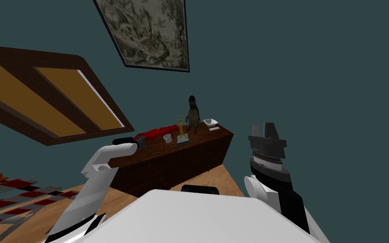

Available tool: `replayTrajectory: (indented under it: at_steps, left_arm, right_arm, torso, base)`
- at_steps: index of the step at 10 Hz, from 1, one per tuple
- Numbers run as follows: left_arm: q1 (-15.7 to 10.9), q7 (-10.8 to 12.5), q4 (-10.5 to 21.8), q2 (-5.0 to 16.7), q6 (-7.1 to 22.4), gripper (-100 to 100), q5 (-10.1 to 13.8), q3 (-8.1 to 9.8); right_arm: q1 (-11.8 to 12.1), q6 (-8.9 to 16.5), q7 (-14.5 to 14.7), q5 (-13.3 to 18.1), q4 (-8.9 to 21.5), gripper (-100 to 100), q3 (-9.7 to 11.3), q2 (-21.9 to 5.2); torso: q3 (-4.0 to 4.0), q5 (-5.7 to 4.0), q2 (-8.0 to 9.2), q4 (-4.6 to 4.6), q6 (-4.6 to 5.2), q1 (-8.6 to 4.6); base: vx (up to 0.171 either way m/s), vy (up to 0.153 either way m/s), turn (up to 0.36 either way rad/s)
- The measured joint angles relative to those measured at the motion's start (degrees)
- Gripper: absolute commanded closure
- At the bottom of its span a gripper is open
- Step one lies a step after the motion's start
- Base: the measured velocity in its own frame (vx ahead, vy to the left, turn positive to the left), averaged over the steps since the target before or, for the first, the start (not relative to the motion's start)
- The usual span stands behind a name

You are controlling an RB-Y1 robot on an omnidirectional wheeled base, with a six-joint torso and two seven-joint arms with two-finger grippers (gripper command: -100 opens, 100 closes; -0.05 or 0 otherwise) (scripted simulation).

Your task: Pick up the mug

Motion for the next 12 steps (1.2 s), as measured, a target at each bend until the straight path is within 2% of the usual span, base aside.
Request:
replayTrajectory:
  at_steps: [12]
  left_arm:
    - [0.4,6.2,4.2,5.0,16.4,-100,5.4,4.08]
  right_arm:
    - [0.0,0.0,0.0,0.0,0.0,0,0.0,0.0]
  torso:
    - [-0.03,-0.01,-0.04,-0.01,0.0,-0.02]
  base:
    - [0.058,-0.076,-0.09]
